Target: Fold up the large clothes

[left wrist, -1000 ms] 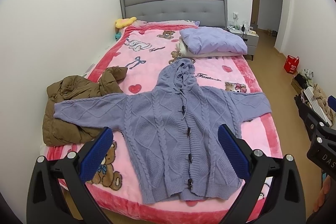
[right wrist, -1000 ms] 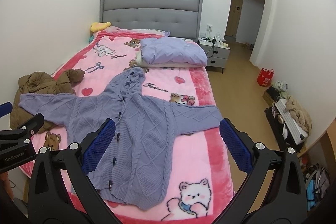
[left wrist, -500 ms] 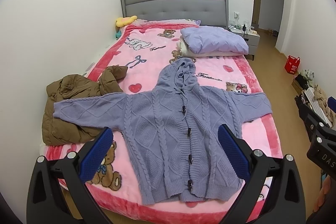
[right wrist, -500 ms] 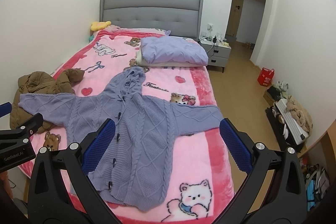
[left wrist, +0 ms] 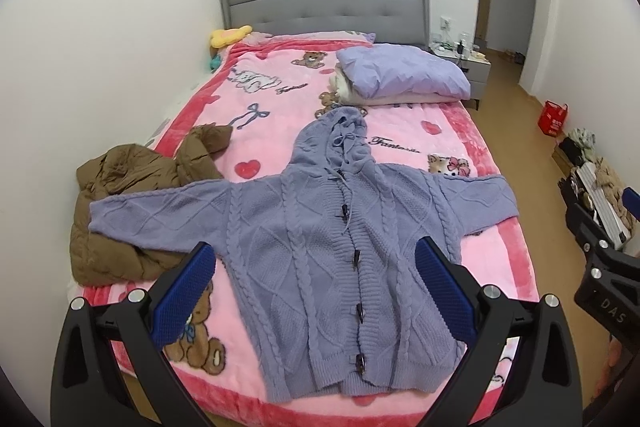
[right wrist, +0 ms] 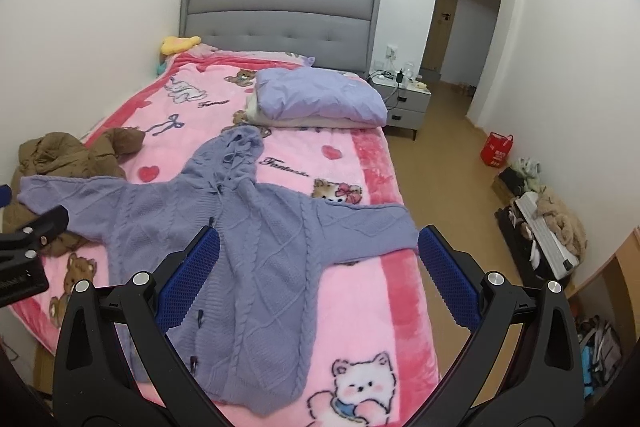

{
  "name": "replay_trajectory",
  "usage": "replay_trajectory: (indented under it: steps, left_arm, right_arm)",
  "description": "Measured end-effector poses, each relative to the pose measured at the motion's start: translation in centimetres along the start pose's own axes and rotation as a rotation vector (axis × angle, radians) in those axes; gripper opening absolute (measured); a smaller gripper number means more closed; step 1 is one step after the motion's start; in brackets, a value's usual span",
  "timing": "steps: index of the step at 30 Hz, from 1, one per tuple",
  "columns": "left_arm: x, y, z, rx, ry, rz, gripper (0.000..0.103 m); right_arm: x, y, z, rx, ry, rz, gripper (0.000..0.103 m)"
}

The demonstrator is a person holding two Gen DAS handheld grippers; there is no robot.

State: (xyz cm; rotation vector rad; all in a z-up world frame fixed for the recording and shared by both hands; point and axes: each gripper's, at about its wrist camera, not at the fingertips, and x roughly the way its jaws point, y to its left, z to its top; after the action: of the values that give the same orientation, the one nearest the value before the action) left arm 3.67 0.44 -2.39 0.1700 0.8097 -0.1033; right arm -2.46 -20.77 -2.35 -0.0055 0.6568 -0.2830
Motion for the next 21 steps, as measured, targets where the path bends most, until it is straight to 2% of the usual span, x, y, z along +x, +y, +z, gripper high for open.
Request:
replay_trajectory:
  steps: [3,5,6,9,12,15,18,21]
  left_arm:
    - [1.8,-0.5,0.4,0.029,-0.001,-0.012,0.098]
    - [3.0,-0.8,0.7,0.060,-0.024,-0.034,0.098]
    - [3.7,-1.3,0.5,0.085,-0.038,-0.050,0.098]
    - [6.2,-2.8,0.9,0.122,-0.007,-0.082,0.098]
    - [9.4,-4.6,1.0,0.085,0.054,-0.160,0.098]
    - [12.9,-6.4,0.9,0.043,0.123,-0.177,0.098]
    - [15.8,-8.5,0.4,0.016,0.167,-0.164,0.098]
    - [19.0,-11.4,-0.1,-0.026,0.182,-0.117,0.098]
  right_arm:
    - [1.9,-0.1,-0.7,0.012,0.014,-0.027,0.095]
    - [3.8,-0.2,-1.3,0.013,0.056,-0.027,0.095]
    - [4.7,-0.1,-1.5,0.014,0.077,-0.016,0.095]
    - [7.7,-1.1,-2.5,0.072,0.121,0.043,0.095]
    - [11.0,-3.0,-3.0,0.153,0.155,0.084,0.095]
    - [14.8,-5.3,-3.5,0.152,0.168,0.096,0.095]
    - [19.1,-8.0,-4.0,0.141,0.180,0.130,0.095]
    - [23.7,-11.1,-4.6,0.137,0.194,0.175,0.095]
